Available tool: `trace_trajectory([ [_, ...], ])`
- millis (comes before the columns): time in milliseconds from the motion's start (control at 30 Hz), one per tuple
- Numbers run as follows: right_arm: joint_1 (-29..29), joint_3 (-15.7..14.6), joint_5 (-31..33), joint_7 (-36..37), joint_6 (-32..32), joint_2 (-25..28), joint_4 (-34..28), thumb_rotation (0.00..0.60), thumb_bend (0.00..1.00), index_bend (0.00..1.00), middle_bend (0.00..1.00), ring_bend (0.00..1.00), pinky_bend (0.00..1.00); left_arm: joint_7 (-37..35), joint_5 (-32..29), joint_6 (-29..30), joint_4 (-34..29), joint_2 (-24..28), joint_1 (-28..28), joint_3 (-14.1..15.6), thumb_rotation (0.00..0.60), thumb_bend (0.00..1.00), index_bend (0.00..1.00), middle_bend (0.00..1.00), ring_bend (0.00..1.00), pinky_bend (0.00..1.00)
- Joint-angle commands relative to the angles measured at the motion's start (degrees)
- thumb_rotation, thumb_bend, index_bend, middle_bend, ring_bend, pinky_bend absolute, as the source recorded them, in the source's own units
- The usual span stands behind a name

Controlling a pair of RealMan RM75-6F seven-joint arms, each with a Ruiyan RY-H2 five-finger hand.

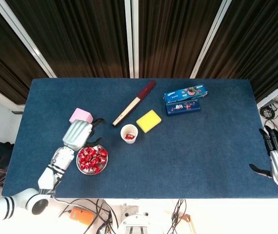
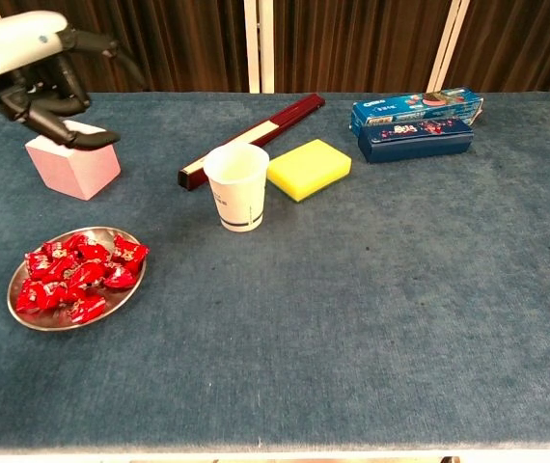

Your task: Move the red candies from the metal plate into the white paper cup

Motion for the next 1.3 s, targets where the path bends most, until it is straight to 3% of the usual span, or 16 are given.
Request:
trace_trajectory([
  [33,0.22,0.04,-0.08,-0.23,-0.23,-0.11,-0.12,0.6,0.02,0.0,0.0,0.0,0.0,-0.79,1.18,0.57,0.19,0.55,2.24,3.22,0.6,0.24,0.33,1.0,0.94,0.89],
  [267,0.66,0.02,-0.36,-1.02,-0.69,0.12,-0.83,0.6,0.02,0.0,0.0,0.0,0.0,1.82,-0.21,-4.38,4.2,-4.66,2.27,6.28,0.6,0.23,0.36,1.0,0.94,0.89],
  [467,0.22,-0.02,0.19,-0.59,-0.34,0.42,-0.67,0.6,0.02,0.0,0.0,0.0,0.0,3.89,-3.78,-7.15,6.81,-7.77,2.03,5.76,0.594,0.23,0.36,1.0,0.94,0.89],
  [933,0.27,-0.13,0.54,0.34,-0.78,0.08,0.26,0.6,0.02,0.0,0.0,0.0,0.0,7.32,-8.87,-11.21,8.13,-9.29,0.46,3.9,0.566,0.25,0.41,1.0,0.94,0.89],
  [1300,0.43,-0.14,0.9,0.48,-1.31,0.13,0.35,0.6,0.02,0.0,0.0,0.0,0.0,9.34,-9.23,-11.15,9.95,-9.75,0.33,4.12,0.55,0.39,0.55,1.0,0.94,0.89],
])
